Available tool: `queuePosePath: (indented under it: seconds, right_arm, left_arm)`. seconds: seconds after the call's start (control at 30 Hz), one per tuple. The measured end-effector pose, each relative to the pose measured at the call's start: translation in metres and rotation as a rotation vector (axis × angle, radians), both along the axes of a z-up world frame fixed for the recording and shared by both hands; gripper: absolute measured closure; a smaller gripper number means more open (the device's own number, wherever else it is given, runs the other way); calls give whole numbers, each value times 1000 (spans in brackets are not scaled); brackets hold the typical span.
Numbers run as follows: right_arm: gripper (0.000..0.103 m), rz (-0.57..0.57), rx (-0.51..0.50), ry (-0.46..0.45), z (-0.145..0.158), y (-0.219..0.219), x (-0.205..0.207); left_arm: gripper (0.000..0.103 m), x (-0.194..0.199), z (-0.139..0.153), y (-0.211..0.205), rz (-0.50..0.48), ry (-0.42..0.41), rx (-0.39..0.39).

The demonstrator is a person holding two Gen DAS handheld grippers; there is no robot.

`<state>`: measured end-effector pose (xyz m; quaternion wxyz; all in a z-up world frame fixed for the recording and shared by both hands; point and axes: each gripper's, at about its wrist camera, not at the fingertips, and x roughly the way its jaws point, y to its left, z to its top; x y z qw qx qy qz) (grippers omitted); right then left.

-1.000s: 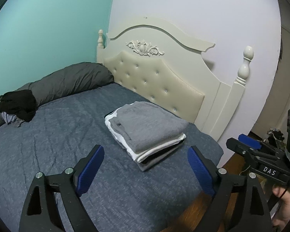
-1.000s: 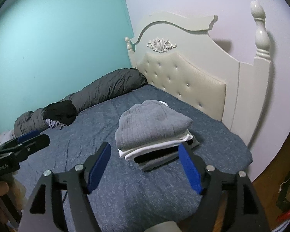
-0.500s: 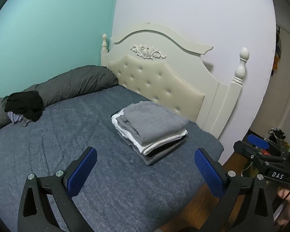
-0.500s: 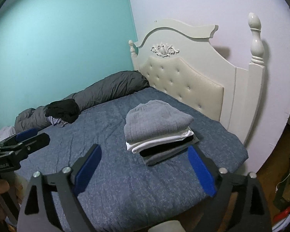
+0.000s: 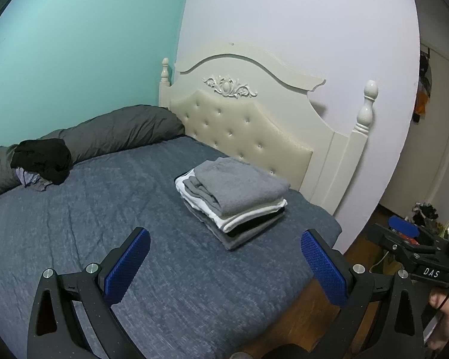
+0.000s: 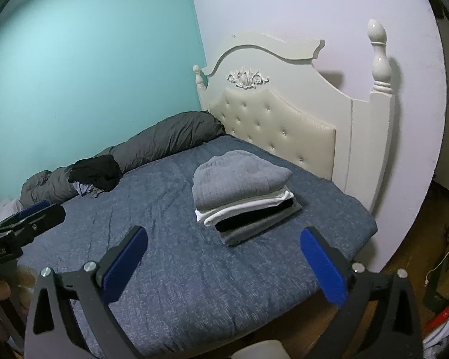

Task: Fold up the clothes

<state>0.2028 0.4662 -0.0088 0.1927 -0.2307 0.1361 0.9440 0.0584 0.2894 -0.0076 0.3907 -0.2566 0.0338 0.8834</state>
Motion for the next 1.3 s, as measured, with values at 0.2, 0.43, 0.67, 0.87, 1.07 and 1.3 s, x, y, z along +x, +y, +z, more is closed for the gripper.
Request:
queuePosePath:
  seconds: [0.2,0.43,0.67,0.87,1.07,1.3]
  right_arm:
    - [1,7,-8,3,0,-8,8]
    - [1,12,-2,3,-4,-17,11]
    - [1,13,5,1,-5,-23,14]
    - [1,17,14,-1,-6,-29,15]
    - [1,19,22,-2,-6,-32,16]
    - [1,20,29,-4,-7,-35,16]
  left_arm:
    - [0,10,-1,-8,-1,15,-1]
    - [0,18,-4,-12,5,32,2]
    - [0,25,-5,-14,-1,45,0]
    - [0,31,-7,-12,-12,46,-16]
    - [0,34,-6,-13,2,60,-29]
    - [0,32,-8,-15,19,62,-29]
